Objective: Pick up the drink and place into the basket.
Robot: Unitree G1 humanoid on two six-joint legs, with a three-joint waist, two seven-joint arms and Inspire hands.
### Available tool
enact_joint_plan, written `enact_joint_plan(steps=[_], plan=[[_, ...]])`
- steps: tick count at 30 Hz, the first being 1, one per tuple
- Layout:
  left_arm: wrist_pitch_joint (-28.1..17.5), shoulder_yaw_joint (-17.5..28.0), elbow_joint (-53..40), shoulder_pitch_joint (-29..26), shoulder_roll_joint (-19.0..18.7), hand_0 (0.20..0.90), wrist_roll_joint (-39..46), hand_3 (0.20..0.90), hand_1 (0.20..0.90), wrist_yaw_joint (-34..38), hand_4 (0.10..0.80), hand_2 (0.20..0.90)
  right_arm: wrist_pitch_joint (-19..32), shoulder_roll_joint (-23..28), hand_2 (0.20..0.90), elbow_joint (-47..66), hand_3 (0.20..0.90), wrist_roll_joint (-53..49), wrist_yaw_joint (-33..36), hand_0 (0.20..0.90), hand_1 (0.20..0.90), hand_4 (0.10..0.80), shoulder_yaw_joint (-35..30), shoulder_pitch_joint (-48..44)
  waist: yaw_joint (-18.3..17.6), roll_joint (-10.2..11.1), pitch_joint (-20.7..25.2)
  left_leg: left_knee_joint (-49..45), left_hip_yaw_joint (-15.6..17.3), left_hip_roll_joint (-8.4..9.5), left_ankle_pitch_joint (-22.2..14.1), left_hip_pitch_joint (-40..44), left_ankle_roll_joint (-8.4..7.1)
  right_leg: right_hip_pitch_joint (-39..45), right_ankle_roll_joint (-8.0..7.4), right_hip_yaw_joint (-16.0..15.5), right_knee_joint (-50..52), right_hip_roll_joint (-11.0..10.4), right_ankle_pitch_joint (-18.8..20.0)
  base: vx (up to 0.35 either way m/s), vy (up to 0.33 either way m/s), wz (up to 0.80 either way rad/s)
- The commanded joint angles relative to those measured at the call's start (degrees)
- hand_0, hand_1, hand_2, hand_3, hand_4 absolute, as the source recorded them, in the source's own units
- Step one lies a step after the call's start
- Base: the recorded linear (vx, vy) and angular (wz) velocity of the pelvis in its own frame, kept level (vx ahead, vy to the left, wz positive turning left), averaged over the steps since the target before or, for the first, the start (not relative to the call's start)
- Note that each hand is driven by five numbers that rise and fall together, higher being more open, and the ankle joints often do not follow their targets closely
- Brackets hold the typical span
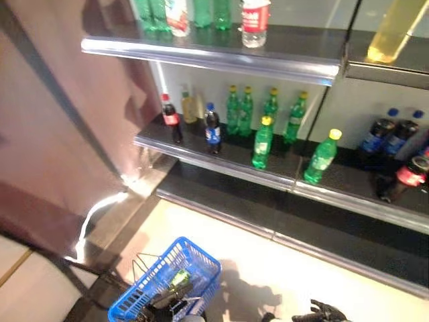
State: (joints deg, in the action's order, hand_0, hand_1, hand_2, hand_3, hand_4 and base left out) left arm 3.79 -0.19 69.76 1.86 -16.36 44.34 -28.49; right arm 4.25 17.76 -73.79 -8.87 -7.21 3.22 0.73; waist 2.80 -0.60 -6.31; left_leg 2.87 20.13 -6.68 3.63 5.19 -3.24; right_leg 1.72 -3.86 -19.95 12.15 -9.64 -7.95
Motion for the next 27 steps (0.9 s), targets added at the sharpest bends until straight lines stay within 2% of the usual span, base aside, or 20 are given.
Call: enact_joint_plan(steps=[1, 7, 14, 18, 21, 22, 24, 25, 27], plan=[[-1.8, 0.0, -4.5, -4.3, -0.1, 0.300, 2.6, 0.200, 0.300, -6.7, 0.100, 0.300, 2.3, 1.1, 0.900, -0.5, 0.900, 0.4, -0.5, 0.900, 0.900, 0.800, 0.3, -3.3, -0.5, -0.9, 0.7, 1.6, -2.1, 1.45, 1.2, -2.8, -1.88, 10.7, -0.94, -1.9, -8.7, 2.3, 1.7, 0.079, 0.000, -0.12], [-3.1, -1.0, -3.8, -3.8, 0.6, 0.300, 3.2, 0.200, 0.300, -6.1, 0.100, 0.300, 2.3, 0.6, 0.900, 0.7, 0.900, -0.5, -0.9, 0.900, 0.900, 0.800, 1.3, -3.7, -0.2, -0.3, -0.2, 2.0, -2.1, 1.72, 1.0, -4.2, -1.49, 8.4, -0.54, -1.9, -9.7, 3.0, 2.4, 0.052, 0.021, 0.02], [-4.1, -1.3, -2.7, -3.4, 1.7, 0.300, 3.0, 0.200, 0.300, -6.6, 0.100, 0.300, 2.2, 0.7, 0.900, 0.4, 0.900, -1.1, 0.1, 0.900, 0.900, 0.800, 2.1, -4.5, 1.0, -0.1, -2.0, 1.7, -1.0, 1.01, 2.3, -8.5, -1.76, 5.9, -0.44, -3.1, -10.5, 2.8, 3.1, 0.003, 0.056, 0.03], [-3.9, -1.1, -3.2, -4.5, 2.0, 0.300, 3.2, 0.200, 0.300, -7.0, 0.100, 0.300, 1.7, 0.9, 0.900, -0.1, 0.900, -2.1, 1.8, 0.900, 0.900, 0.800, 2.2, -6.3, 2.3, 0.6, -3.2, 1.3, -1.1, 2.06, 1.7, -9.9, -0.86, 5.1, -1.28, -4.0, -10.7, 1.8, 3.7, -0.061, 0.120, -0.05], [-3.5, -0.8, -3.0, -4.8, 1.5, 0.300, 2.4, 0.200, 0.300, -7.2, 0.100, 0.300, 2.0, 0.7, 0.900, -0.2, 0.900, -3.1, 2.2, 0.900, 0.900, 0.800, 1.6, -6.2, 2.9, 1.4, -3.0, 0.4, -1.4, 3.20, 0.4, -9.9, 0.39, 5.4, -2.33, -3.9, -9.5, 0.7, 3.3, 0.052, 0.132, -0.02], [-3.1, -0.5, -2.7, -5.2, 0.8, 0.300, 2.0, 0.200, 0.300, -7.0, 0.100, 0.300, 1.8, 0.6, 0.900, 0.2, 0.900, -3.2, 2.2, 0.900, 0.900, 0.800, 1.1, -6.0, 3.0, 2.0, -2.8, -0.2, -1.5, 3.69, -0.4, -9.6, 1.12, 4.8, -3.05, -4.0, -6.8, -0.5, 3.3, 0.096, 0.215, -0.04], [-3.5, -0.3, -1.1, -6.8, -0.3, 0.300, 1.7, 0.200, 0.300, -6.4, 0.100, 0.300, 1.9, 0.7, 0.900, 1.0, 0.900, -3.2, 1.3, 0.900, 0.900, 0.800, 0.5, -5.5, 2.4, 2.7, -3.1, -0.4, -1.4, 5.37, -1.9, -8.4, 3.22, 0.6, -4.99, -2.6, 5.5, -5.3, 8.6, 0.109, 0.294, -0.13], [-3.8, -0.4, -0.4, -7.4, -0.7, 0.300, 1.9, 0.200, 0.300, -6.4, 0.100, 0.300, 2.1, 0.8, 0.900, 0.9, 0.900, -3.5, 1.0, 0.900, 0.900, 0.800, 0.3, -5.2, 1.6, 2.4, -3.3, 0.1, -2.0, 5.92, -2.5, -7.0, 4.10, -2.7, -5.64, -0.8, 12.1, -7.2, 11.5, 0.098, 0.228, -0.30], [-4.0, -0.6, -0.5, -7.8, -0.9, 0.300, 2.5, 0.200, 0.300, -5.7, 0.100, 0.300, 2.6, 0.9, 0.900, 0.6, 0.900, -2.9, 0.1, 0.900, 0.900, 0.800, -0.1, -4.5, 0.4, 1.6, -4.1, 0.8, -2.3, 5.92, -3.4, -4.3, 4.59, -6.6, -5.66, 0.7, 17.6, -8.9, 13.1, 0.116, 0.105, -0.27]])
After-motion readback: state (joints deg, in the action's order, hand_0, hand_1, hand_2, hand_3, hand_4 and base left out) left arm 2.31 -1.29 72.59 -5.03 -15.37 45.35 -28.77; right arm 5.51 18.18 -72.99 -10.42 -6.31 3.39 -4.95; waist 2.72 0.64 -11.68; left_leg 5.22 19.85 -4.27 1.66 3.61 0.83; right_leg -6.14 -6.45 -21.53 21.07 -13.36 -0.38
